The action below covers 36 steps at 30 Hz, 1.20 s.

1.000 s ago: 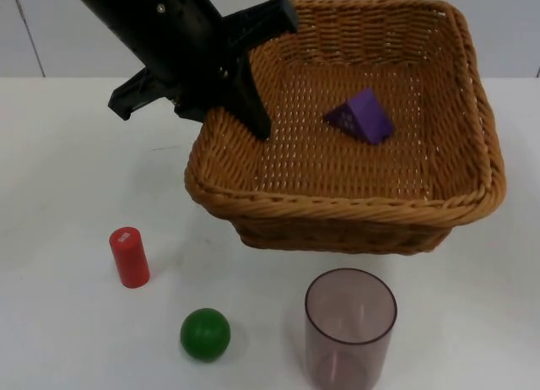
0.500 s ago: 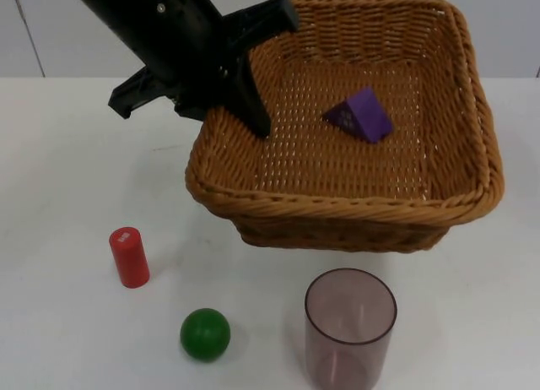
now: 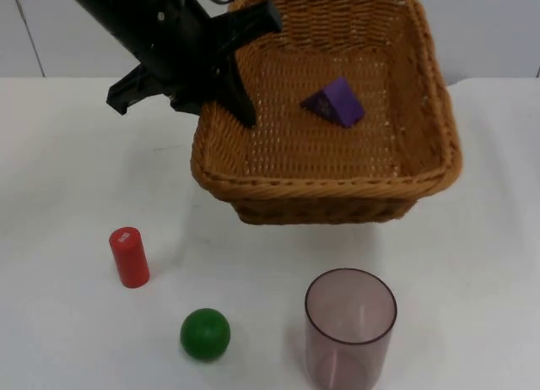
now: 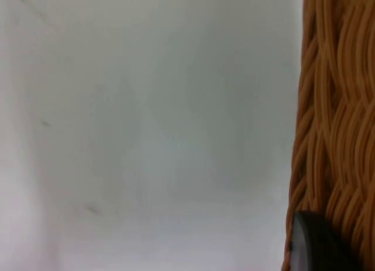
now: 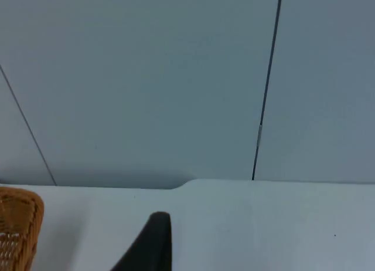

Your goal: Pick up the basket with the left hand and place the triangular block into the basket with the right hand.

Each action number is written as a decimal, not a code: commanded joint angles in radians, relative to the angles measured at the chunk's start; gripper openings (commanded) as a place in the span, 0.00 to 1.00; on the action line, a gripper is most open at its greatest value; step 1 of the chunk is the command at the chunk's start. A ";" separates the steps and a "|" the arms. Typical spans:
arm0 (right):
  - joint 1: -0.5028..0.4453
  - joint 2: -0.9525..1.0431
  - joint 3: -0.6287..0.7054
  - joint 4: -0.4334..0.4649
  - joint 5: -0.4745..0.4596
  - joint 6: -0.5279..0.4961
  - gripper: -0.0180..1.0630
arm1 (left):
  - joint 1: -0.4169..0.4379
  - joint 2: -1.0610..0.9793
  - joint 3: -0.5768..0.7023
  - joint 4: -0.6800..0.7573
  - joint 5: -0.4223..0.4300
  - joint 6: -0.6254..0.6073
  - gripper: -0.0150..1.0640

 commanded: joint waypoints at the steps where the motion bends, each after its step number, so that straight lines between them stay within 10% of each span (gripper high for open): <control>1: -0.005 -0.007 -0.007 0.002 0.010 -0.012 0.98 | 0.015 0.025 -0.032 -0.012 -0.006 0.012 0.01; 16: -0.005 -0.007 -0.007 0.002 0.016 -0.048 0.98 | 0.043 0.280 -0.141 -0.192 -0.056 0.271 0.01; 36: -0.005 -0.007 -0.007 0.002 -0.002 -0.061 0.98 | 0.043 0.360 -0.142 -0.217 -0.098 0.254 0.01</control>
